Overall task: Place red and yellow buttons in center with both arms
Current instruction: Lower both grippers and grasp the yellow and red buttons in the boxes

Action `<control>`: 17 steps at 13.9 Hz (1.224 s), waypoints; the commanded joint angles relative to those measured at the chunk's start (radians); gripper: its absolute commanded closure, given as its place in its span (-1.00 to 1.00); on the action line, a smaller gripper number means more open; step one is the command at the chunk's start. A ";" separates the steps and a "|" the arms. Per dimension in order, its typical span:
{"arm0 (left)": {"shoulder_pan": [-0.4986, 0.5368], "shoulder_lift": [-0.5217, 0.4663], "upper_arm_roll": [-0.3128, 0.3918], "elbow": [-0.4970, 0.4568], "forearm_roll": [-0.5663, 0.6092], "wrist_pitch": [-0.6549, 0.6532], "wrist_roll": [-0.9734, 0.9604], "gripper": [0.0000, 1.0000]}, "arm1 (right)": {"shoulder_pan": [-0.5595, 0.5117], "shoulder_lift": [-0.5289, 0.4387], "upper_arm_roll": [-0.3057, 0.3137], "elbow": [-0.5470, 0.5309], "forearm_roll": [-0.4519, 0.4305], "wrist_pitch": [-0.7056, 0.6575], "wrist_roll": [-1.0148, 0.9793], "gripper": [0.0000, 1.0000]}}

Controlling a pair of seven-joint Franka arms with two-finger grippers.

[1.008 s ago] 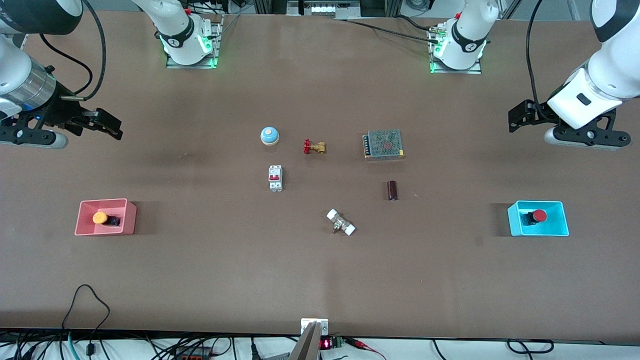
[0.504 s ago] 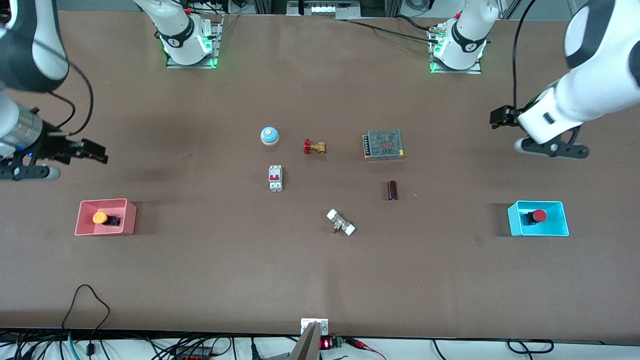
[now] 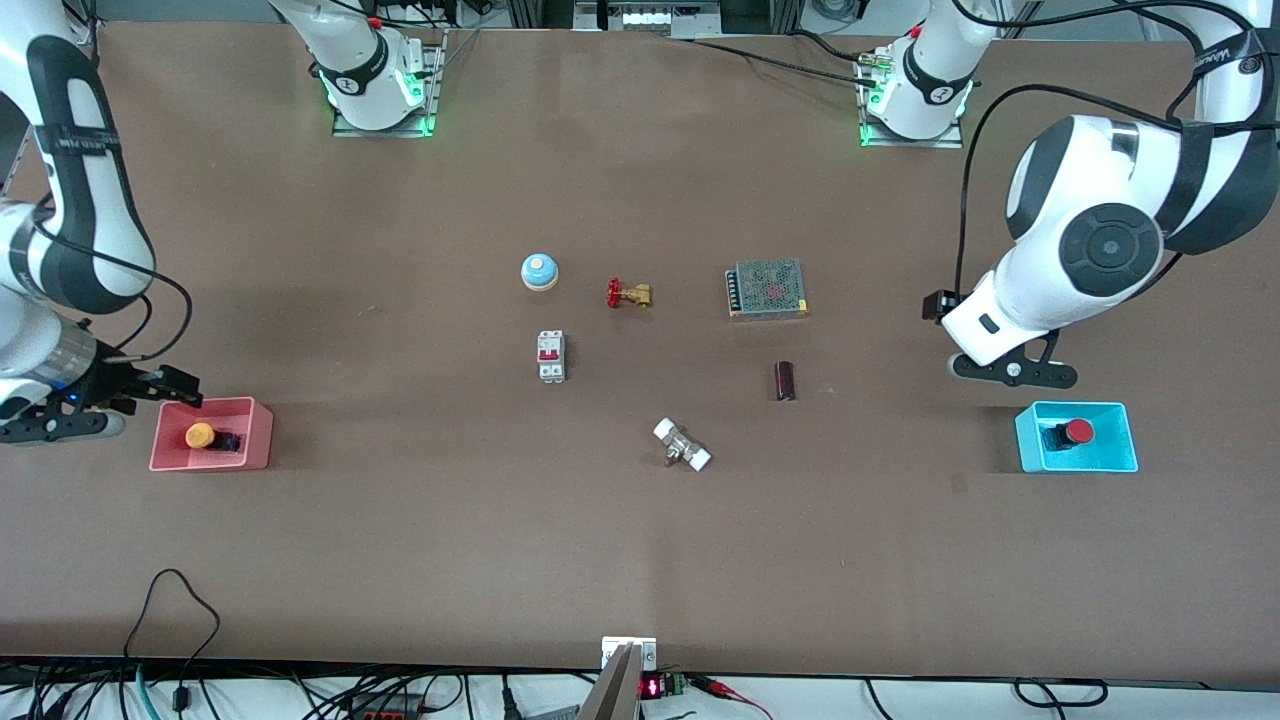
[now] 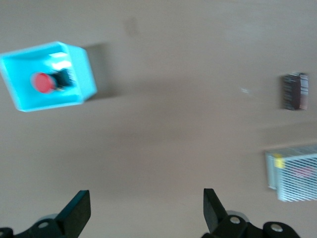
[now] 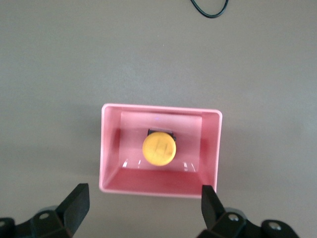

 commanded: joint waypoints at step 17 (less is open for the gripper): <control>0.380 0.412 0.023 0.201 -0.075 0.417 0.268 -0.83 | -0.015 0.164 0.012 0.017 -0.065 0.228 -0.036 -1.00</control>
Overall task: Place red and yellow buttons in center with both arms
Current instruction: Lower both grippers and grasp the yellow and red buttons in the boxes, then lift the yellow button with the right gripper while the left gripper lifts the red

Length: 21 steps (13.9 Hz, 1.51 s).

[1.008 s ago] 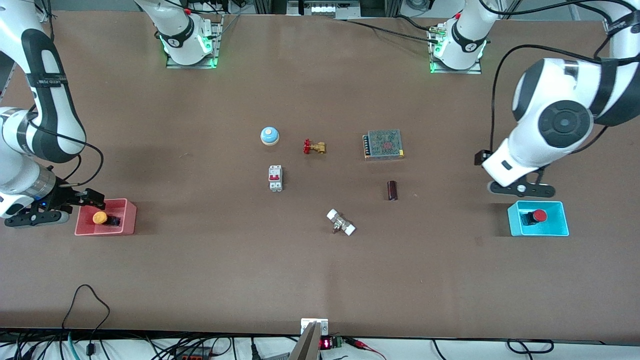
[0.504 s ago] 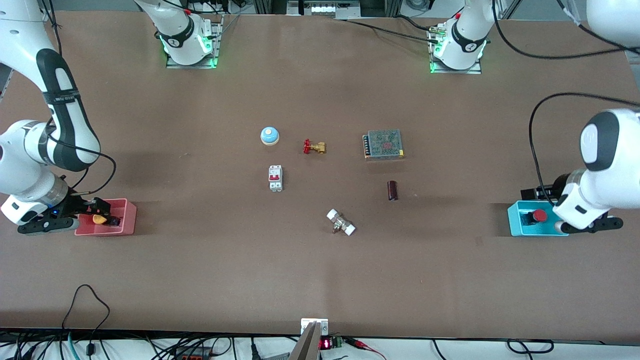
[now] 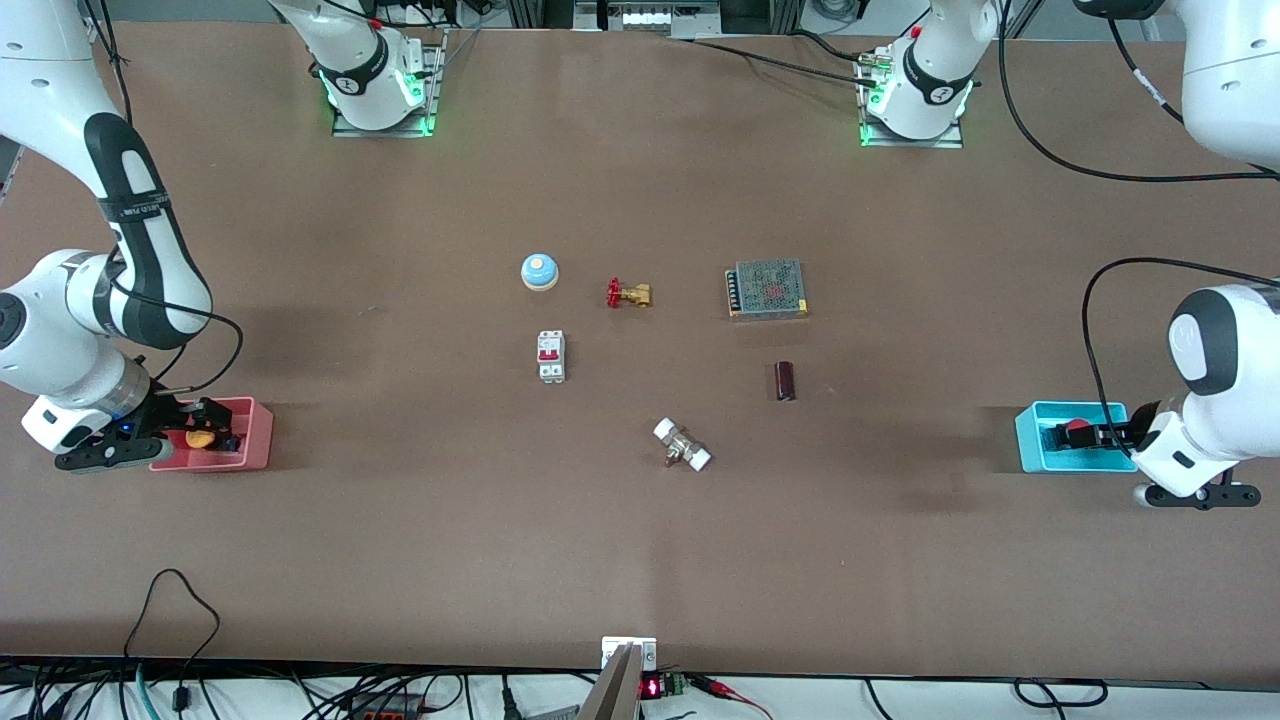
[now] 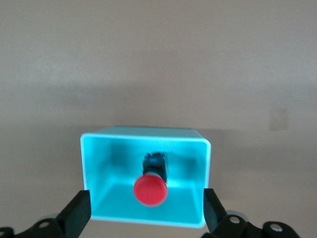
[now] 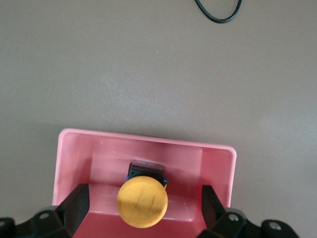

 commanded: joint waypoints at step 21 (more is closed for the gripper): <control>0.059 0.000 -0.010 -0.206 -0.103 0.257 0.065 0.42 | -0.012 0.033 0.010 0.014 -0.044 0.032 -0.038 0.19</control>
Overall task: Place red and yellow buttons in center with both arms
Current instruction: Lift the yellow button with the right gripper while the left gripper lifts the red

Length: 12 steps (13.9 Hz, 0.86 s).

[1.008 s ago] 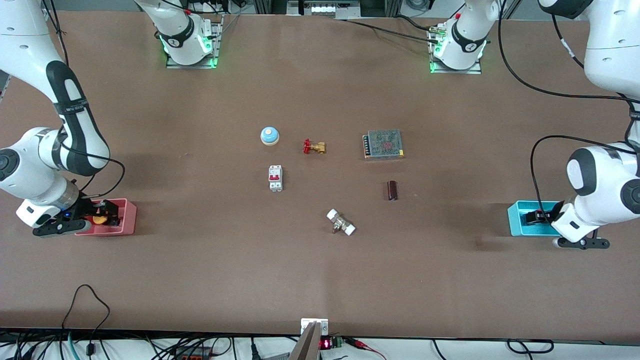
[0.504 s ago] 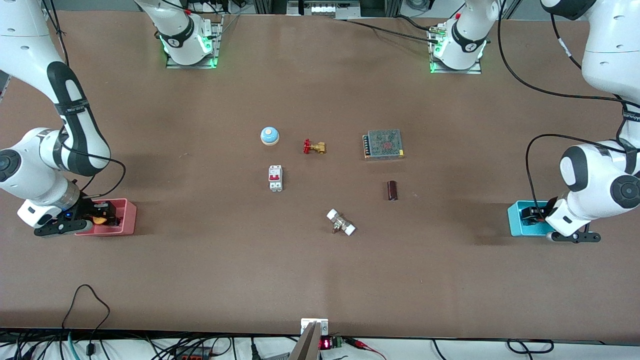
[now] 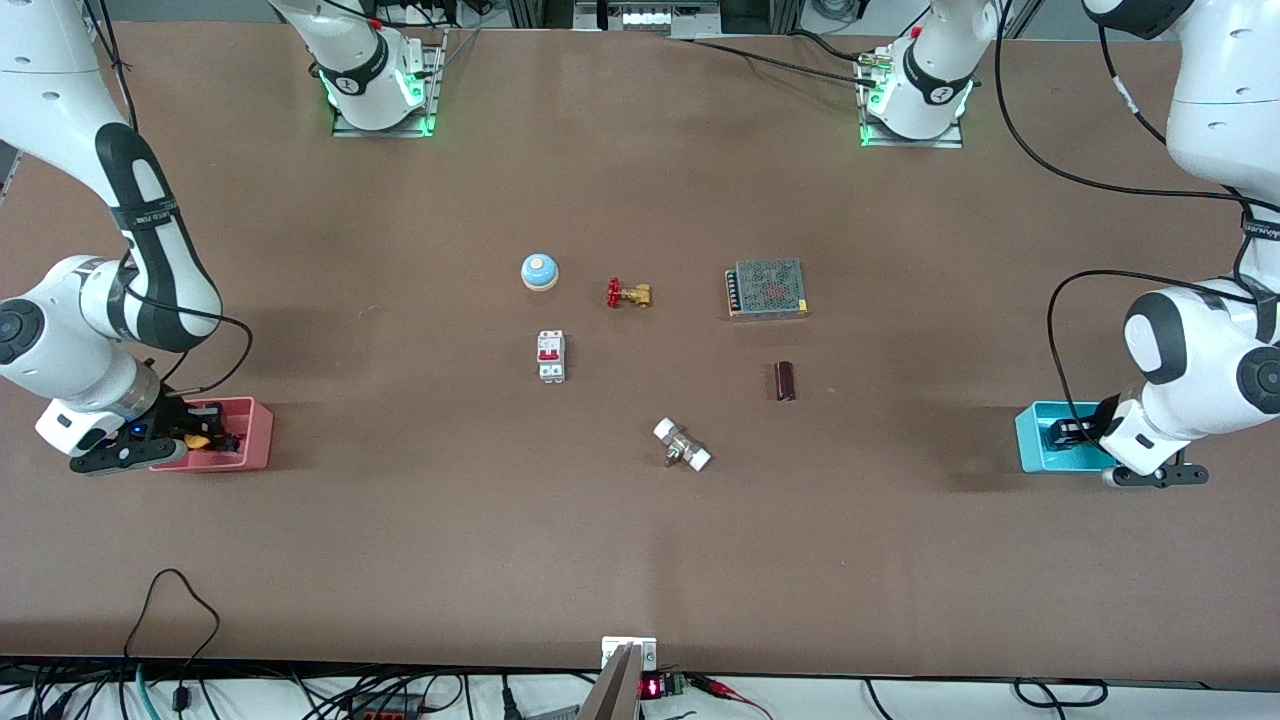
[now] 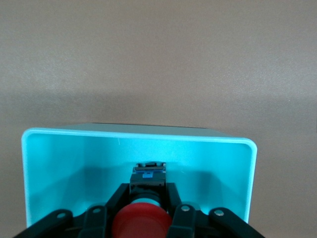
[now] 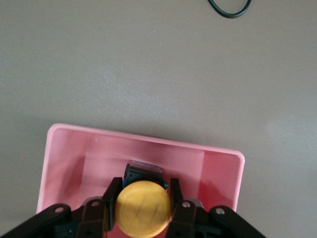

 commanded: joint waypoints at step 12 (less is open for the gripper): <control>-0.058 -0.199 -0.063 0.119 -0.008 -0.458 0.122 0.54 | 0.000 -0.324 0.175 0.003 0.002 -0.495 0.169 0.30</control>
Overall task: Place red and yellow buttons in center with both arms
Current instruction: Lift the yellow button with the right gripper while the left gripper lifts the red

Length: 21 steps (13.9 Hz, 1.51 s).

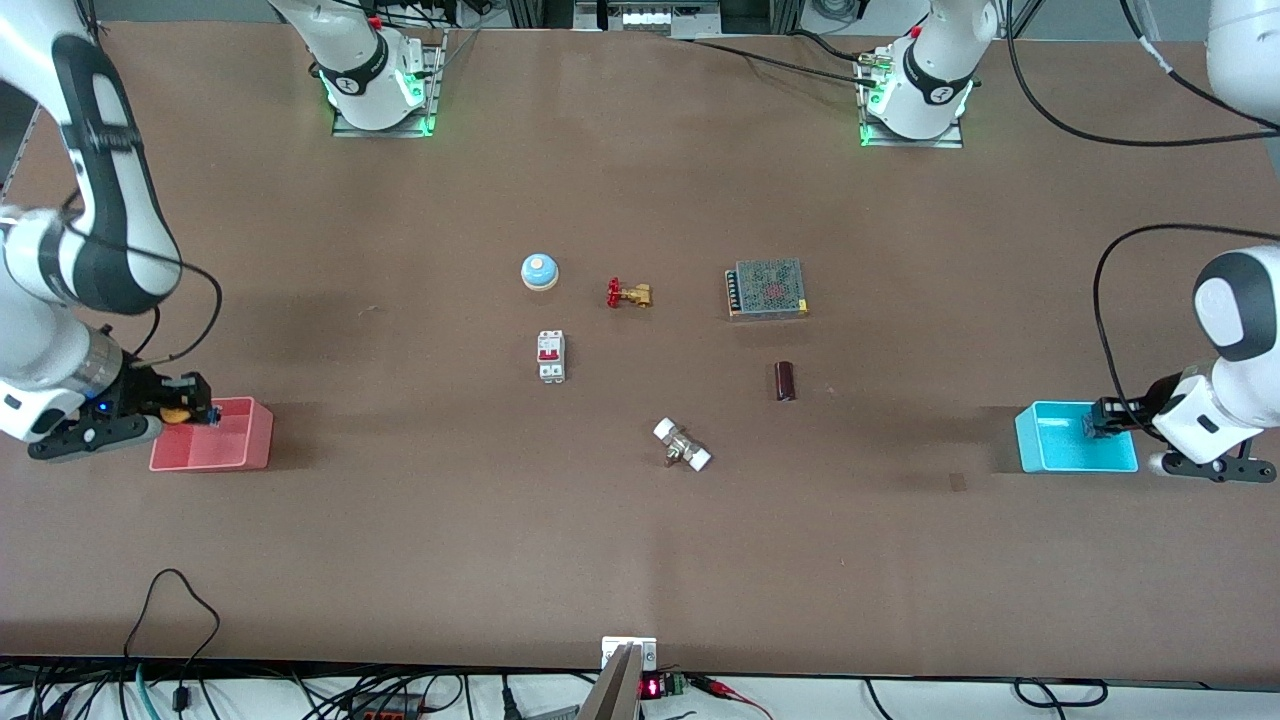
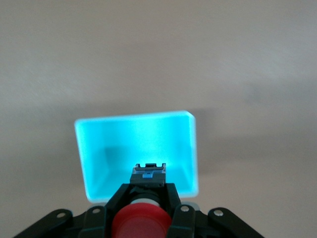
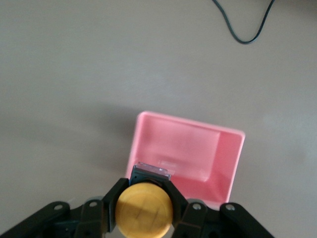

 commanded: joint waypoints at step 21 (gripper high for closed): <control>-0.337 0.014 -0.031 -0.329 -0.007 0.238 -0.422 -1.00 | 0.168 0.005 0.216 -0.442 -0.049 0.405 0.582 0.30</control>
